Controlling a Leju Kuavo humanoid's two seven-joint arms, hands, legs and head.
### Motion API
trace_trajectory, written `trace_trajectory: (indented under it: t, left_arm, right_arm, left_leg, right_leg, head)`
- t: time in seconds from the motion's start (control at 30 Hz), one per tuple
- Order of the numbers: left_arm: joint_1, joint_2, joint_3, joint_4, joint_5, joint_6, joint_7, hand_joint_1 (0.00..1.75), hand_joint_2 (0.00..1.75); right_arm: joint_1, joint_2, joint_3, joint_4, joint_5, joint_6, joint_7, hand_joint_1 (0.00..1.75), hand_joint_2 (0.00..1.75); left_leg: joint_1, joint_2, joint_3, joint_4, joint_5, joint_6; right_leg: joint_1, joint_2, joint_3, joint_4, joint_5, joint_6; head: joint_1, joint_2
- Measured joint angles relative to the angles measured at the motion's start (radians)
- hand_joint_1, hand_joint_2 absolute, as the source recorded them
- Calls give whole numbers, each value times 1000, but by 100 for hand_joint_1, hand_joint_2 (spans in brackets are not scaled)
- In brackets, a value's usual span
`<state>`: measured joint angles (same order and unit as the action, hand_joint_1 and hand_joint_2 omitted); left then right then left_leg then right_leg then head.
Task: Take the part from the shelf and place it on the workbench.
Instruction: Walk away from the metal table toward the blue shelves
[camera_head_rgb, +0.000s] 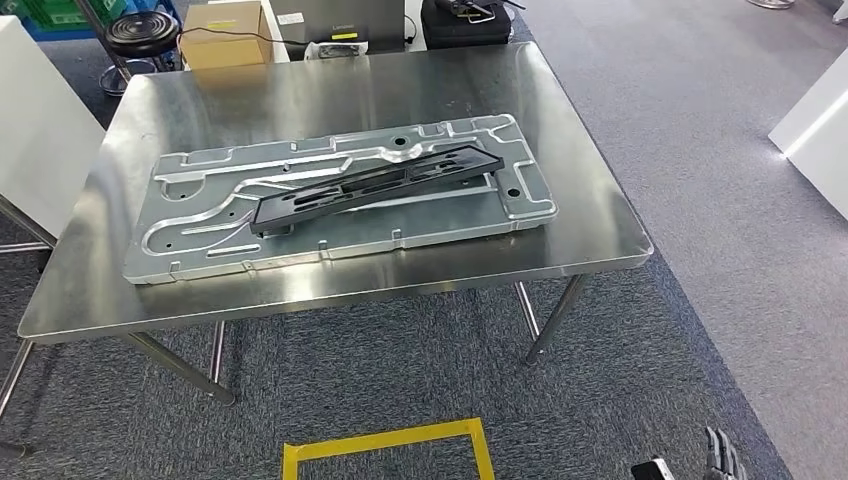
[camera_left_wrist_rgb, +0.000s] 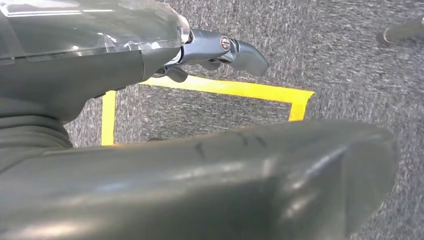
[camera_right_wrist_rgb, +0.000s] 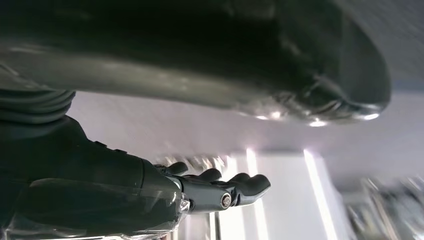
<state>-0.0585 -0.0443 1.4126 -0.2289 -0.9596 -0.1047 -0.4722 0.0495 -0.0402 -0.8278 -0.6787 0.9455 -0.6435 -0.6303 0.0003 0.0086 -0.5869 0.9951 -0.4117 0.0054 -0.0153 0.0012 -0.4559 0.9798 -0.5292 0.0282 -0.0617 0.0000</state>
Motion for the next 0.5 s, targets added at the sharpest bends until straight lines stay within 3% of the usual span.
trace_trajectory:
  t: [0.07, 0.1, 0.17, 0.23, 0.27, 0.3, 0.33, 0.4, 0.47, 0.5]
  left_arm:
    - [1, -1, 0, 0, 0, 0, -1, 0, 0]
    - [2, -1, 1, 0, 0, 1, -1, 0, 0]
    - [4, -3, 2, 0, 1, 2, -1, 0, 0]
    - [4, -4, 3, 0, 2, 4, -2, 0, 0]
    - [4, -4, 4, 0, 3, 4, -2, 0, 0]
    - [4, -4, 4, 0, 3, 4, -2, 0, 0]
    - [4, -5, 4, 0, 3, 4, -2, 0, 0]
    - [3, -5, 5, 0, 3, 4, -2, 0, 0]
    - [0, -5, 5, 0, 3, 5, -3, 0, 0]
    - [-2, -5, 5, 0, 3, 5, -4, 0, 0]
  right_arm:
    - [-15, -7, -19, 108, 34, 7, 48, 0, 0]
    - [-22, -9, -24, 155, 51, 18, 78, 0, 0]
    - [-32, -10, -27, 232, 84, 49, 140, 0, 0]
    - [-39, -8, -27, 289, 118, 84, 198, 0, 0]
    - [-41, -7, -27, 314, 134, 103, 224, 0, 0]
    - [-43, -5, -27, 335, 146, 120, 245, 0, 0]
    - [-45, -4, -27, 354, 155, 135, 261, 0, 0]
    - [-50, -1, -26, 383, 163, 152, 278, 0, 0]
    - [-54, 2, -25, 403, 166, 158, 284, 0, 0]
    - [-57, 3, -25, 411, 168, 167, 291, 0, 0]
  left_leg:
    - [3, 0, -3, 2, 9, -13]
    - [5, -1, -8, 11, -2, -20]
    - [9, -2, -35, 80, -76, -30]
    - [10, -3, -73, 212, -172, -37]
    - [11, -3, -83, 268, -195, -39]
    - [10, -3, -77, 296, -193, -40]
    - [10, -3, -53, 287, -171, -38]
    - [9, -3, 46, 168, -119, -28]
    - [3, -4, 146, 18, -118, -15]
    - [-1, -4, 172, -24, -125, -8]
  right_leg:
    - [3, -2, -4, -8, 8, -15]
    - [3, -3, -12, -9, 17, -24]
    - [2, -6, -34, -12, 39, -40]
    - [5, -7, -63, -11, 60, -46]
    - [7, -7, -78, -9, 71, -46]
    - [8, -7, -94, -6, 81, -46]
    - [9, -7, -109, -3, 91, -45]
    - [11, -7, -134, 5, 107, -41]
    - [13, -7, -147, 13, 121, -33]
    - [13, -7, -149, 14, 128, -27]
  head:
    - [0, 0]
    - [0, 0]
    - [0, 0]
    - [0, 0]
    - [0, 0]
    - [0, 0]
    - [0, 0]
    - [0, 0]
    - [0, 0]
    - [0, 0]
